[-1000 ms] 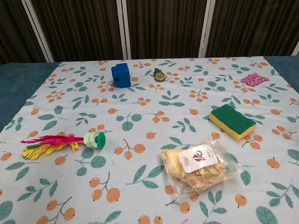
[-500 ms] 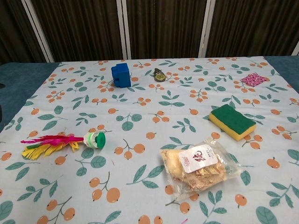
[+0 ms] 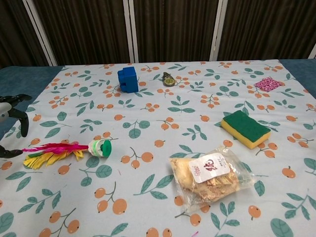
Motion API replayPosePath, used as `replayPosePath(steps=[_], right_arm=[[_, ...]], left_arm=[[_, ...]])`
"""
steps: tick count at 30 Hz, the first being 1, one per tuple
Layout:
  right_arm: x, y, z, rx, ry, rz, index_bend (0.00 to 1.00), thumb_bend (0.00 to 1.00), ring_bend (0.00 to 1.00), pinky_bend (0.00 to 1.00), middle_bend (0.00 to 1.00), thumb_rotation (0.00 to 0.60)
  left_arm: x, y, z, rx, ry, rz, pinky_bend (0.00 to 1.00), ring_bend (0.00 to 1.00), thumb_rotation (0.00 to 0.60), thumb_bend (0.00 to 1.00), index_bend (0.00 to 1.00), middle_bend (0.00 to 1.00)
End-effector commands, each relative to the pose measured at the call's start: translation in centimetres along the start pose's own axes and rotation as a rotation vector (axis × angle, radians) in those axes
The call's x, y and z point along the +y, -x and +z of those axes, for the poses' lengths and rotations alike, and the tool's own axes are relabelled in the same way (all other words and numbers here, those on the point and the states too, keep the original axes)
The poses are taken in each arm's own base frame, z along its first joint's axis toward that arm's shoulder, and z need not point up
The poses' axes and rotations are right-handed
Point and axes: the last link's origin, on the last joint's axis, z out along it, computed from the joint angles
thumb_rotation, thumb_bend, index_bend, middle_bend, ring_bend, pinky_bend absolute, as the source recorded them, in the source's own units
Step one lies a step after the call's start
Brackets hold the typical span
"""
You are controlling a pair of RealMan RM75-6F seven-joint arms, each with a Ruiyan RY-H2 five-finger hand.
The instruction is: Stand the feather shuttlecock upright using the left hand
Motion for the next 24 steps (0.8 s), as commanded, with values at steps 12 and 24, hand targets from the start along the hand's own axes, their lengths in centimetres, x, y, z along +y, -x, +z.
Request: replayPosePath(steps=[12,24], right_arm=[[0.0,0.0,0.0,0.0,0.0,0.009,0.04,0.06,0.0,0.0,0.0,0.6],[-0.1,0.0,0.0,-0.004,0.004,0.012,0.04,0.07,0.0,0.0,0.0,0.6]], left_arm=[[1.2,1.2,0.0,-0.013,0.003,-0.001,0.0,0.0,0.6,0.36,0.57,0.0],[1.7,1.6,0.2,-0.019,-0.001,-0.018,0.0,0.0,0.6,0.44,0.57,0.0]])
